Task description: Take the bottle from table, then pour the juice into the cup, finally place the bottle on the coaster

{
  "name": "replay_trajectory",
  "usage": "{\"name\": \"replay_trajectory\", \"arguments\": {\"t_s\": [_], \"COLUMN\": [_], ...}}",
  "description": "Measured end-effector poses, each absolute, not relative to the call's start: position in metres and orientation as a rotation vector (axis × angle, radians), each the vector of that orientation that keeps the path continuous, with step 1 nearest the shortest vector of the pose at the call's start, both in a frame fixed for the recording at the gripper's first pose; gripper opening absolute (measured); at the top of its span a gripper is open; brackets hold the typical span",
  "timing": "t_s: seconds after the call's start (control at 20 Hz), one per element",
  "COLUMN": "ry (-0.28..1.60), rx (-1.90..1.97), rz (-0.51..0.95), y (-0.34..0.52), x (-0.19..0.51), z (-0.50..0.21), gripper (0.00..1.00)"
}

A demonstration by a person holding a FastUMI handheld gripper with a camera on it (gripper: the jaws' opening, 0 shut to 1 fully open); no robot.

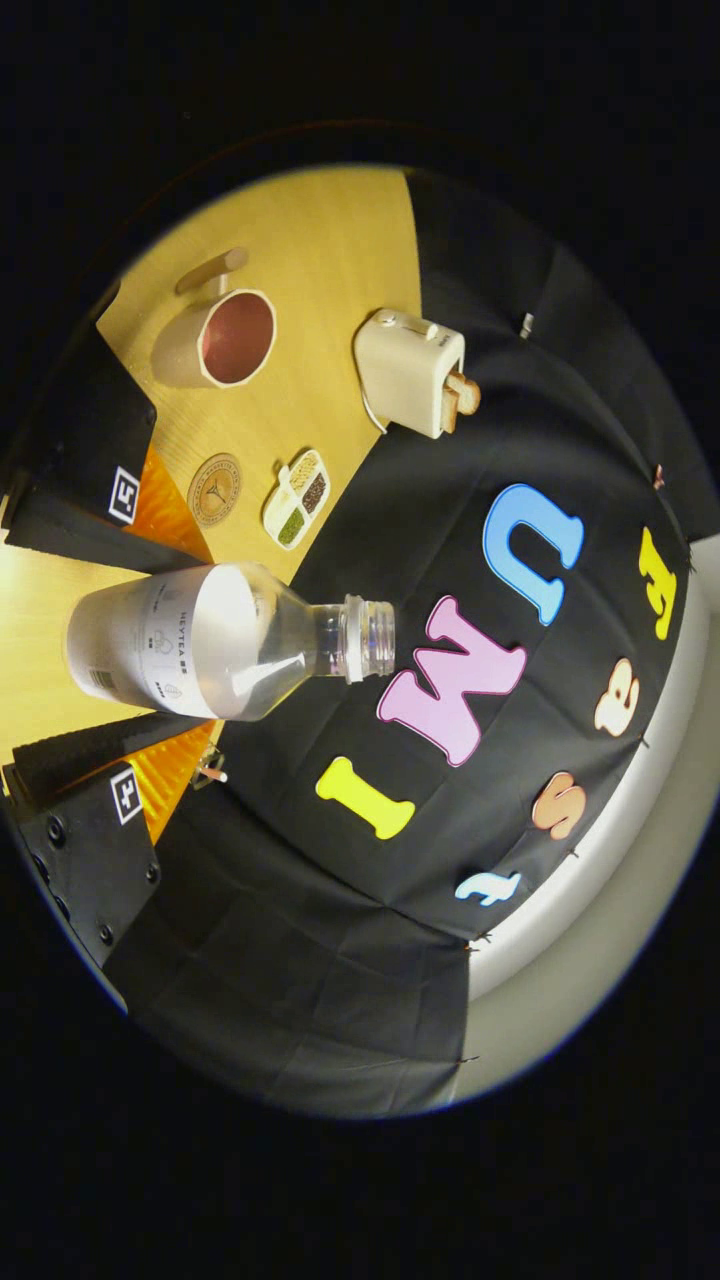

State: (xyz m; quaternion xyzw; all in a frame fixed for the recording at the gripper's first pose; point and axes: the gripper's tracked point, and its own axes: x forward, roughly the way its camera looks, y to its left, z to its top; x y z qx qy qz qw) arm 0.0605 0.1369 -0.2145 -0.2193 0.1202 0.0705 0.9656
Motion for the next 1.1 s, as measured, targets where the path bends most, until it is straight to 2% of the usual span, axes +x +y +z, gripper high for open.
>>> {"name": "replay_trajectory", "arguments": {"t_s": [0.45,1.1], "ry": [0.283,0.081], "rx": [-0.818,-1.277], "rz": [0.256,0.406], "y": [0.167,0.214], "x": [0.057,0.051], "z": [-0.242,-0.268], "gripper": [0.73,0.72]}}
